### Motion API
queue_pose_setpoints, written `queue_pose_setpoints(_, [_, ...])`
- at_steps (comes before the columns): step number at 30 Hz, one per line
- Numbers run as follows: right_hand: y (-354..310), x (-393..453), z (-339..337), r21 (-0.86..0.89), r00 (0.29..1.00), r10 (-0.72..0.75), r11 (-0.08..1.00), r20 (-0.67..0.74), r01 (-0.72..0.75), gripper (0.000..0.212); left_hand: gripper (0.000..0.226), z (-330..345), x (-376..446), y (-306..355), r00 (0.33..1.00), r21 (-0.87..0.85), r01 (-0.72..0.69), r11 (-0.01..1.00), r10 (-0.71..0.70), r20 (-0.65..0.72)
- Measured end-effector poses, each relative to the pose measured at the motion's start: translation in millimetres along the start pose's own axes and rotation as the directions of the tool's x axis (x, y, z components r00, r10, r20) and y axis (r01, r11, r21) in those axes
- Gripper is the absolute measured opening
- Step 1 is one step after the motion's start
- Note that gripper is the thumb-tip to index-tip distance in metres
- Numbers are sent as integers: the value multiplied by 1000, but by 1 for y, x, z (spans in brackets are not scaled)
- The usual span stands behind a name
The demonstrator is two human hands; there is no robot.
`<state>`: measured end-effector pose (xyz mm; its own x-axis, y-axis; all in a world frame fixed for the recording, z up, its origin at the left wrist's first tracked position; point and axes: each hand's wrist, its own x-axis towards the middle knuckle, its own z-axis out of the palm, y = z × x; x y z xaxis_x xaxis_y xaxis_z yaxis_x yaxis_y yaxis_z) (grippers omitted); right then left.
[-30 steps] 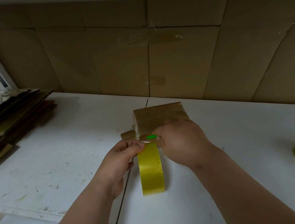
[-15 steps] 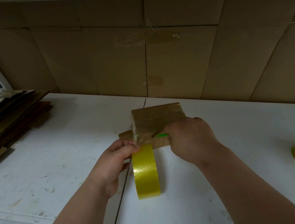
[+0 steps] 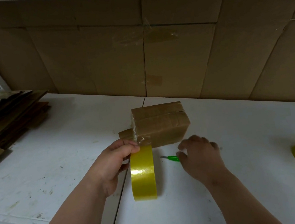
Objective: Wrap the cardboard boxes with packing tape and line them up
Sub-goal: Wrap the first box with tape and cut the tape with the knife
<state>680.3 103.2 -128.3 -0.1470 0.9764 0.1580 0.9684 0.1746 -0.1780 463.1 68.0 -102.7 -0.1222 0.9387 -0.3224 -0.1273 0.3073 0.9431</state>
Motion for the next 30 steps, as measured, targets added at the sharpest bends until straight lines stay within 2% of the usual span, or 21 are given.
queue_pose_setpoints(1, [-5, 3, -2, 64, 989, -26, 997, -143, 36, 20, 10, 0, 0, 0, 1000, 0, 0, 1000, 0, 1])
queue_pose_setpoints(3, [-18, 9, -9, 179, 898, -54, 973, -437, 146, 18, 10, 1, 0, 0, 1000, 2, 0, 1000, 0, 4])
queue_pose_setpoints(4, [-26, 13, -14, 202, 863, -70, 960, -500, 195, 23, 11, 1, 0, 0, 1000, 7, 0, 1000, 0, 6])
queue_pose_setpoints(6, [-37, 23, -20, 213, 889, -145, 942, -434, 258, 44, 11, 1, 0, 1, 1000, 22, -3, 1000, 3, 11])
queue_pose_setpoints(8, [-44, 35, -22, 206, 950, -205, 945, -236, 255, 61, 11, 1, 0, 2, 1000, 37, -3, 999, 2, 19])
queue_pose_setpoints(10, [-47, 44, -20, 161, 967, -235, 955, -99, 249, 68, 11, 1, 0, 2, 1000, 47, 3, 999, -4, 25])
queue_pose_setpoints(22, [-47, 53, -12, 115, 967, -227, 964, -115, 240, 62, 7, -8, 2, 5, 998, 89, 33, 995, -38, 57])
queue_pose_setpoints(25, [-47, 55, -11, 114, 967, -228, 964, -112, 240, 61, 5, -8, 2, 4, 998, 67, 47, 997, -48, 26])
queue_pose_setpoints(30, [-49, 58, -11, 129, 974, -212, 967, -82, 221, 61, 14, -13, 7, 5, 999, 46, 46, 998, -45, -14])
